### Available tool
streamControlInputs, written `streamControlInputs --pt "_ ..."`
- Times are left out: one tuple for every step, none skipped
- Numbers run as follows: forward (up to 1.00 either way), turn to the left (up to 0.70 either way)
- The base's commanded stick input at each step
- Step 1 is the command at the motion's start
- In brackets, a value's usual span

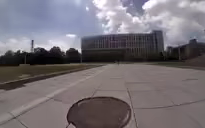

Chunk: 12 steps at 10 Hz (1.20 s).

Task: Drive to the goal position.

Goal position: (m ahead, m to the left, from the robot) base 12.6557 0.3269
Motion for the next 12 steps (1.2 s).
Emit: streamControlInputs --pt "0.7 -0.04" --pt "0.7 0.0" --pt "0.7 0.0" --pt "0.7 0.0" --pt "0.7 0.0" --pt "0.7 0.0" --pt "0.7 0.0" --pt "0.7 0.0" --pt "0.7 0.0" --pt "0.7 0.0" --pt "0.7 0.0" --pt "0.7 0.0"
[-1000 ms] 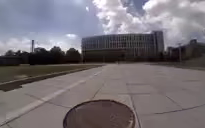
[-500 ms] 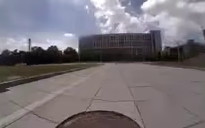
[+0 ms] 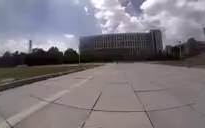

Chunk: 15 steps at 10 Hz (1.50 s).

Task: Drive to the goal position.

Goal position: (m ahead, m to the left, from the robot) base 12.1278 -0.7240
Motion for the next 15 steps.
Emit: streamControlInputs --pt "0.7 0.0" --pt "0.7 0.0" --pt "0.7 0.0" --pt "0.7 0.0" --pt "0.7 0.0" --pt "0.7 0.0" --pt "0.7 0.0" --pt "0.7 0.0" --pt "0.7 0.0" --pt "0.7 0.0" --pt "0.7 0.0" --pt "0.7 0.0" --pt "0.7 0.0" --pt "0.7 0.0" --pt "0.7 0.0"
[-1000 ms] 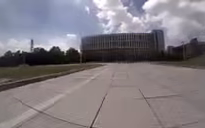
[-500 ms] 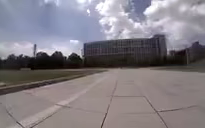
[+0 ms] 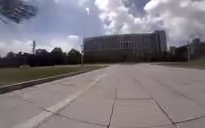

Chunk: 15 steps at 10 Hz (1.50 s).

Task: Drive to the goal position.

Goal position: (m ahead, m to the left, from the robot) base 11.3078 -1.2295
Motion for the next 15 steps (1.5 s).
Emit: streamControlInputs --pt "0.7 0.0" --pt "0.7 0.0" --pt "0.7 0.0" --pt "0.7 0.0" --pt "0.7 0.0" --pt "0.7 0.0" --pt "0.7 0.0" --pt "0.7 0.0" --pt "0.7 0.0" --pt "0.7 0.0" --pt "0.7 0.0" --pt "0.7 0.0" --pt "0.7 0.0" --pt "0.7 0.0" --pt "0.7 0.0"
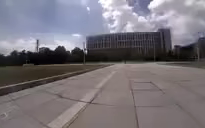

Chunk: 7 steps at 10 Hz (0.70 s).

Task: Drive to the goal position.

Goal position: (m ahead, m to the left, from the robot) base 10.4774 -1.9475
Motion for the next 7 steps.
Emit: streamControlInputs --pt "0.7 0.0" --pt "0.7 0.0" --pt "0.7 0.0" --pt "0.7 0.0" --pt "0.7 0.0" --pt "0.7 0.0" --pt "0.7 0.0"
